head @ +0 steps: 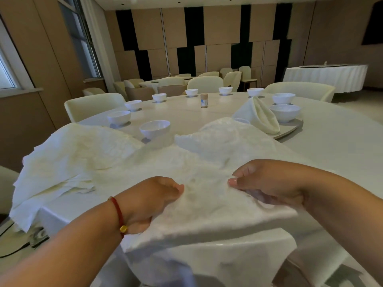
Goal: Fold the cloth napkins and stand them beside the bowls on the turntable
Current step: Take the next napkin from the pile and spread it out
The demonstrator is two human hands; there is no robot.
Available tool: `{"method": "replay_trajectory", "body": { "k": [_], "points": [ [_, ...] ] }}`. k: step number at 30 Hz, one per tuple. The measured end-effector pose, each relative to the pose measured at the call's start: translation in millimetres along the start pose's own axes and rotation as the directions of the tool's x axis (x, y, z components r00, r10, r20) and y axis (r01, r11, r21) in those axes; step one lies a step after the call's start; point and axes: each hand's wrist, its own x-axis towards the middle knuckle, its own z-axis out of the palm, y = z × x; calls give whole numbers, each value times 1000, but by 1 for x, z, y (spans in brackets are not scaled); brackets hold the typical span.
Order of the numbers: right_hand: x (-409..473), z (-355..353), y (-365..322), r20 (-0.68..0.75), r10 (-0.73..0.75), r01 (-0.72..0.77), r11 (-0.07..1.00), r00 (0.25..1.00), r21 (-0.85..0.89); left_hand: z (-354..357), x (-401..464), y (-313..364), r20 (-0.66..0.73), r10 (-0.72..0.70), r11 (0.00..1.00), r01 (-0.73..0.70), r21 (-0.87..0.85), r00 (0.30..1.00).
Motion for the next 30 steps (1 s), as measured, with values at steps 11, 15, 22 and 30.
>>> {"method": "replay_trajectory", "body": {
  "k": [11, 15, 22, 30],
  "points": [
    [-30, -23, -11, 248, -91, -3, 935, 964, 355, -23, -31, 55, 222, 32, 999, -21, -50, 974],
    [-19, -20, -8, 225, -50, -7, 970, 973, 243, -22, -13, 43, 180, 78, 991, -96, 95, 981],
    [62, -26, 4, -194, 28, -67, 978, 981, -196, -15, 71, 37, -133, 147, 834, -50, 549, 980],
    [138, -31, 18, -442, -33, -240, 803, 896, -545, -16, 152, 40, -284, 250, 756, -4, 655, 926]
  ]
}}
